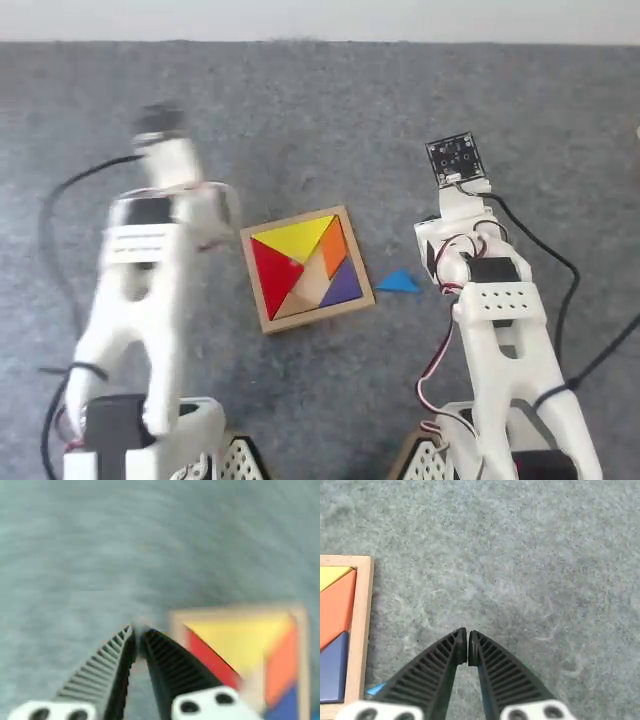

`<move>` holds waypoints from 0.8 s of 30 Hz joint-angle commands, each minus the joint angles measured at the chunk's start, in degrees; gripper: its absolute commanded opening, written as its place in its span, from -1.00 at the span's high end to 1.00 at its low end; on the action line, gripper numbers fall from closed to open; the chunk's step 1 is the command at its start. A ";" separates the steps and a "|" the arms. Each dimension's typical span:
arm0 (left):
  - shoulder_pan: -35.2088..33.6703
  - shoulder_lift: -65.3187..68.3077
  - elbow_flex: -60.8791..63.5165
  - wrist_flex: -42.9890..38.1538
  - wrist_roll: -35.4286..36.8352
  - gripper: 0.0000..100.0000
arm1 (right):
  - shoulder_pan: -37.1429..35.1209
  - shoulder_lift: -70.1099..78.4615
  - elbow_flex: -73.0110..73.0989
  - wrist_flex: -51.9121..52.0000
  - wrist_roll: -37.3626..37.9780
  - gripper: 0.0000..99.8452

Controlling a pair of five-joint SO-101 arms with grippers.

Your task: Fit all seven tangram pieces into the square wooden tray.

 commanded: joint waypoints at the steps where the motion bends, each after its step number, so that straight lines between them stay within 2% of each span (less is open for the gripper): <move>1: -10.81 0.97 -2.42 -0.70 6.59 0.85 | 1.01 -0.22 -2.46 -0.66 0.09 0.97; 5: -13.01 6.42 -6.46 4.84 11.60 0.54 | 1.10 -0.22 -2.46 -0.57 0.26 0.97; 8: -13.01 8.26 -9.19 8.00 12.31 0.43 | 0.84 -0.22 -2.46 -0.48 0.53 0.97; 12: -13.01 8.70 -9.54 8.35 12.22 0.43 | 0.75 -0.48 -4.13 3.74 4.57 0.97; 17: -12.66 9.14 -9.27 8.26 9.58 0.43 | 3.03 2.24 -13.10 21.05 17.67 0.79; 20: -9.85 9.14 -7.60 8.00 8.09 0.44 | 5.93 8.22 -17.05 24.48 25.85 0.70; 24: -3.87 8.62 -2.68 3.34 7.82 0.45 | 10.68 19.12 -22.15 24.31 26.20 0.70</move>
